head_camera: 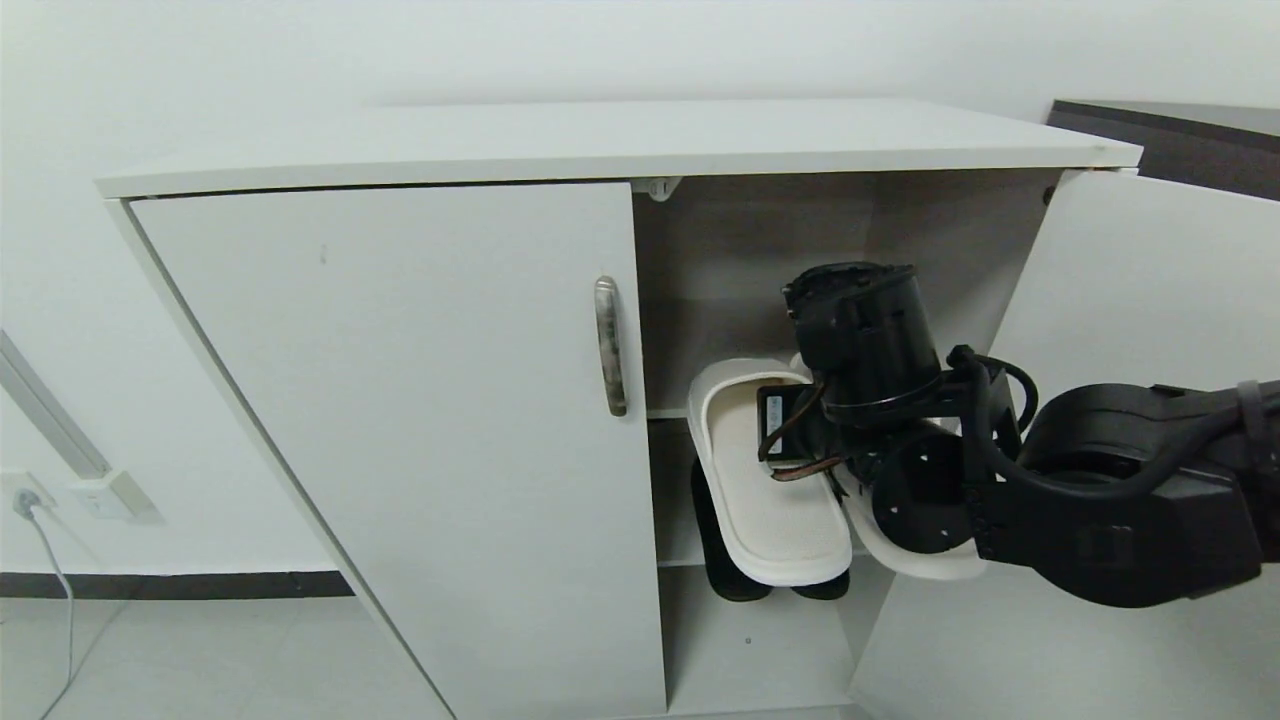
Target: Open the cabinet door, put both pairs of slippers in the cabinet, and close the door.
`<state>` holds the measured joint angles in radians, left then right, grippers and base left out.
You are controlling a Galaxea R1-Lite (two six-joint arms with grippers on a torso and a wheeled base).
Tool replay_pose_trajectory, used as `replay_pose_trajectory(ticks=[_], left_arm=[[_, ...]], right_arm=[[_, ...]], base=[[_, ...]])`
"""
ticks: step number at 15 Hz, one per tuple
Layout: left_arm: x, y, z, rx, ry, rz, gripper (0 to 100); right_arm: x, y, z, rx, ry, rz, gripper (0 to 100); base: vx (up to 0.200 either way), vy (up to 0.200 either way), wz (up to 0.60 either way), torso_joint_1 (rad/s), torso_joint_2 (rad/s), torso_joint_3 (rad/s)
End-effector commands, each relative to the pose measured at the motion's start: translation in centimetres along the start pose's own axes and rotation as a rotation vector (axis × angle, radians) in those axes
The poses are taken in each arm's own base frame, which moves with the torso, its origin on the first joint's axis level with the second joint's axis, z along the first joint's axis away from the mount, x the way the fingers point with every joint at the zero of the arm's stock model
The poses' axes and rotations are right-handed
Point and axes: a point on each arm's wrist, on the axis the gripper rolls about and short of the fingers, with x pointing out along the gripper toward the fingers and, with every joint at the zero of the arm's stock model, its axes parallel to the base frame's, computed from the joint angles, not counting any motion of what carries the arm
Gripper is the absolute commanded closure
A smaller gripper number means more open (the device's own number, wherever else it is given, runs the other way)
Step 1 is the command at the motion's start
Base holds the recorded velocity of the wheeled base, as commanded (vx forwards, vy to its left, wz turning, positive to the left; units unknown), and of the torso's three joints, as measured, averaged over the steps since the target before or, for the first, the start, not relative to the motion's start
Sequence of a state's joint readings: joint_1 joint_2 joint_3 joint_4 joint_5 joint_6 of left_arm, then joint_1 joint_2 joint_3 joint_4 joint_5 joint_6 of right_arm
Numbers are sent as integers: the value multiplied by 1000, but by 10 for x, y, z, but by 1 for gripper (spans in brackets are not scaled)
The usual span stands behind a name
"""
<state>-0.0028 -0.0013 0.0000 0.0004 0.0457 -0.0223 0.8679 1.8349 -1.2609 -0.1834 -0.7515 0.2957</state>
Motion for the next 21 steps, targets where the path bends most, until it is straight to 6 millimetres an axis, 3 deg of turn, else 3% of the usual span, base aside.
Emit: replay_pose_trajectory(ticks=[1,6,14,21], left_arm=[[0,0,0,-1,1,0,100],[0,0,0,-2,1,0,100],[0,0,0,-4,1,2,100],[0,0,0,-4,1,2,100]], right_arm=[[2,0,-1,1,1,-3,100],[38,3,-2,2,-29,-40,100],[86,1,25,8,-93,-60,100],[99,0,44,-3,-75,-55,100]], base=[[0,0,0,0,0,0],[0,0,0,0,0,0],[0,0,0,0,0,0],[0,0,0,0,0,0]])
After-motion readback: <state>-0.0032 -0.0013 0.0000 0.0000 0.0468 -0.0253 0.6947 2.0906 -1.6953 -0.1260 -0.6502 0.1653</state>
